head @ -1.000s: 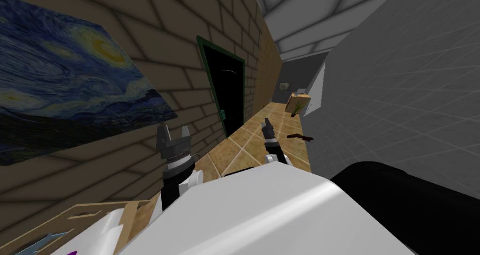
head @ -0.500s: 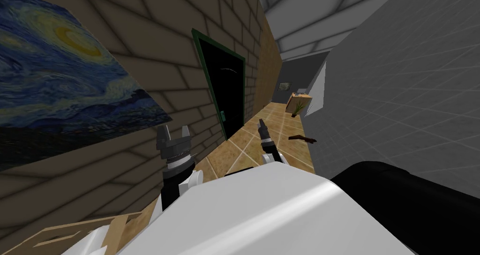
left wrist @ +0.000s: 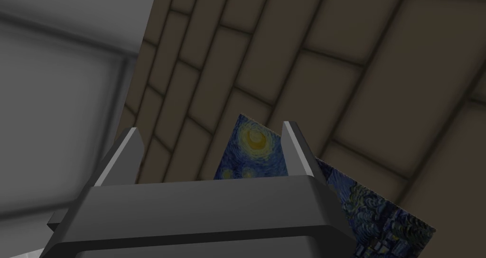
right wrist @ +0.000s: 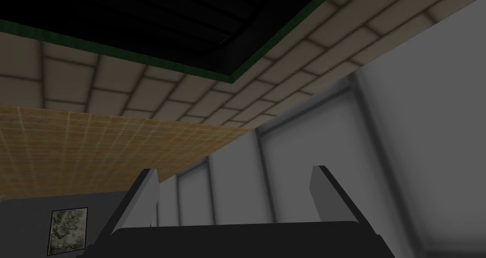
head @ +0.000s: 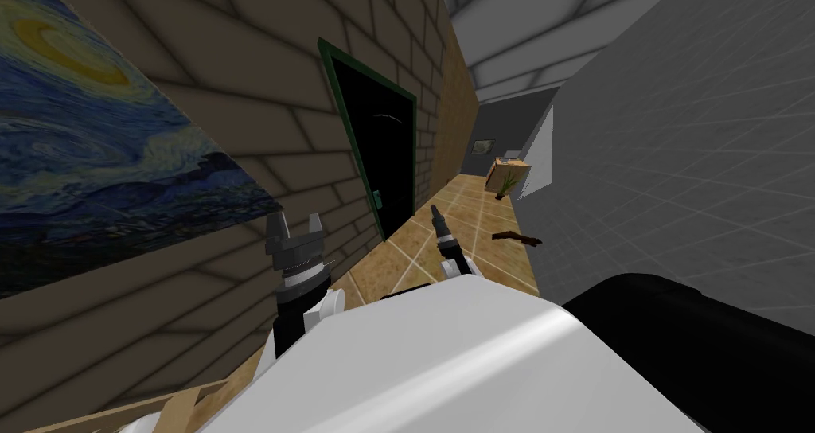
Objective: Pull the door open
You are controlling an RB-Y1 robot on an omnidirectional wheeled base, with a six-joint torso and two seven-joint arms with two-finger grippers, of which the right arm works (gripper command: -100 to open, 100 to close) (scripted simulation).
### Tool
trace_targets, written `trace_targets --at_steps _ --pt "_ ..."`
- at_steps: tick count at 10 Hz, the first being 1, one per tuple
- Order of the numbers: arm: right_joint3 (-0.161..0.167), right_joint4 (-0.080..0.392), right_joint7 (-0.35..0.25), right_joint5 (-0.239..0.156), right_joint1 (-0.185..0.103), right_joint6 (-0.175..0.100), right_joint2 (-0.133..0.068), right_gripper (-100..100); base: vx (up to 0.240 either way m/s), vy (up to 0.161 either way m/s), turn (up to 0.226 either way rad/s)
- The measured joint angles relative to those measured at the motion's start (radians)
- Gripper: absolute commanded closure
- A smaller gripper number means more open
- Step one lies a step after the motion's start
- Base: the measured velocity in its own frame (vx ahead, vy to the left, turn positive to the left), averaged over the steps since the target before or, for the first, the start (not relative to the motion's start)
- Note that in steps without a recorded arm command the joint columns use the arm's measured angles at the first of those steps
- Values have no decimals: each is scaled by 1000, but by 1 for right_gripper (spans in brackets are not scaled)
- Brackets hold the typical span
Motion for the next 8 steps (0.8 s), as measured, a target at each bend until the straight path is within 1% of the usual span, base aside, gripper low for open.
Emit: trace_targets --at_steps 2,3,4,5,6,7,8 --pt "19 39 37 13 -20 -1 -8 -100 113 1 -17" --pt "26 55 52 18 -34 2 -13 -100 89 9 -17" --pt "33 81 68 23 -46 -3 -14 -100 125 11 -31" --pt "40 113 89 30 -69 -4 -23 -100 131 2 -27" --pt "52 126 109 36 -75 0 -31 -100 113 -1 -22" --pt "63 144 129 44 -86 1 -32 -100 107 7 -18" --pt "72 169 149 51 -103 2 -30 -100 103 17 -19"
